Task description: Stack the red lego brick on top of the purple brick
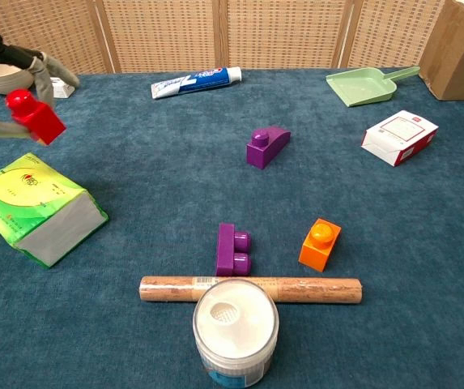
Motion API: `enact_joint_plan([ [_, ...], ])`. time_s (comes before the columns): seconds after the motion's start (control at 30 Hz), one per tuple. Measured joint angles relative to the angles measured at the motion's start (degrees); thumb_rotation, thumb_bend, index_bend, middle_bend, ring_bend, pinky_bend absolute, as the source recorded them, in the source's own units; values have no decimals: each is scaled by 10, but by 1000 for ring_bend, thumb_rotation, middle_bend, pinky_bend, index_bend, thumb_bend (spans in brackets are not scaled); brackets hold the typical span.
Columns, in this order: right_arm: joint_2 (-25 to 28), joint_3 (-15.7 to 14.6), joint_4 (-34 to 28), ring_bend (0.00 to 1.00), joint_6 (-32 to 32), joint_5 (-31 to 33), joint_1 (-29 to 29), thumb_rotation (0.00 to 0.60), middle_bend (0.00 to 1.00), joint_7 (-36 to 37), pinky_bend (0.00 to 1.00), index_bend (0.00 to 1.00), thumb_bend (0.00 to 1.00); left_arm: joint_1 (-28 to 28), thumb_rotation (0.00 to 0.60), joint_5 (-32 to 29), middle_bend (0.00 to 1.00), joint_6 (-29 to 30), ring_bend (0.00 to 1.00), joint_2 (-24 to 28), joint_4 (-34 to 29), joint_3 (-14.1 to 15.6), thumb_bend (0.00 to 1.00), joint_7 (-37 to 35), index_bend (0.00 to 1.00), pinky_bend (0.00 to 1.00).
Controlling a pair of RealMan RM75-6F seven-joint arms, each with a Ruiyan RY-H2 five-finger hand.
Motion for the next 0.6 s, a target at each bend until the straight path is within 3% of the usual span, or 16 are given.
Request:
enact_joint_plan([
  [0.27, -10, -7, 19, 55, -4, -15, 1, 600, 178, 17, 228, 294, 211, -30, 600, -43, 196, -39, 135, -18, -7, -34, 376, 39, 526, 28],
  [0.6, -9, -12, 38, 54, -1, -29, -2, 600, 178, 48, 228, 297, 211, -70, 600, -116, 196, -89, 133, -67, -14, -71, 377, 143, 525, 21],
])
